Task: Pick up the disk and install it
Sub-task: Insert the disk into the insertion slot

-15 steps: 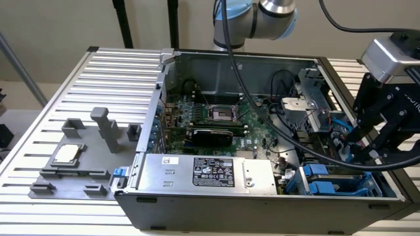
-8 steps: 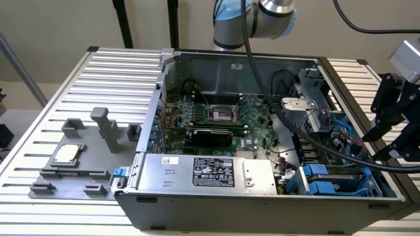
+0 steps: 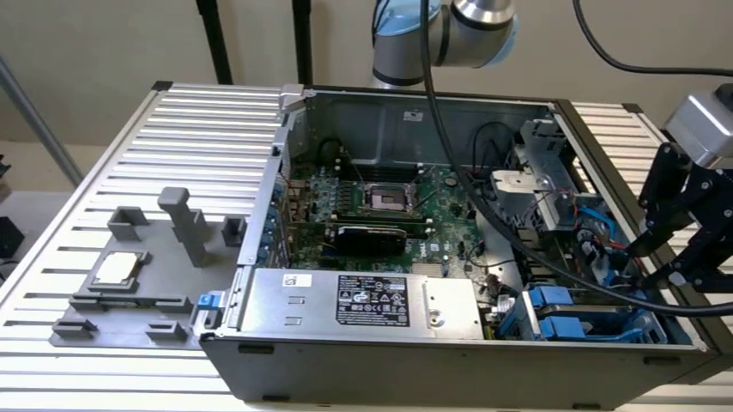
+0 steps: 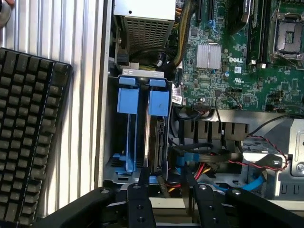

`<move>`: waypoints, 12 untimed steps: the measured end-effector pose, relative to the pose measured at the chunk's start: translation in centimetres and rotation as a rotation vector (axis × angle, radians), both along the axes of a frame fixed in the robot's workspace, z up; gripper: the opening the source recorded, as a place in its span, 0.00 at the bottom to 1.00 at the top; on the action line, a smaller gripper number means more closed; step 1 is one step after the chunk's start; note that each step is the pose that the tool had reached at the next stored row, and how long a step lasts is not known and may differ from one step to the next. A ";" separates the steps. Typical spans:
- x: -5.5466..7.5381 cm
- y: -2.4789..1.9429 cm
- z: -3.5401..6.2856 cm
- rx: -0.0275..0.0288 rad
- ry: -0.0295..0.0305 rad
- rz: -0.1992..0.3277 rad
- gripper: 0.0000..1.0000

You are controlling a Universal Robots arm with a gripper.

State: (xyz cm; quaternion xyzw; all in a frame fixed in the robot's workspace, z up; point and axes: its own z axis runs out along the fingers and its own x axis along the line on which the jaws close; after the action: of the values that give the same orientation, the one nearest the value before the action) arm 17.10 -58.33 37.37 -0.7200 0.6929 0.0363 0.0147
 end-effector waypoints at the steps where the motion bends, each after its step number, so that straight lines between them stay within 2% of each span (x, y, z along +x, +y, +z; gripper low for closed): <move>1: 0.0 0.00 -0.19 0.0000 0.0000 0.001 0.40; 9: -1.0 0.27 -1.43 0.0000 0.0000 0.016 0.40; 12: -1.1 0.91 -1.63 -0.0001 0.0000 0.018 0.42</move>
State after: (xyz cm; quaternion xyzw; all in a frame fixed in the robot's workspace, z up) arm 16.01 -57.42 35.74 -0.7262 0.6863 0.0364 0.0143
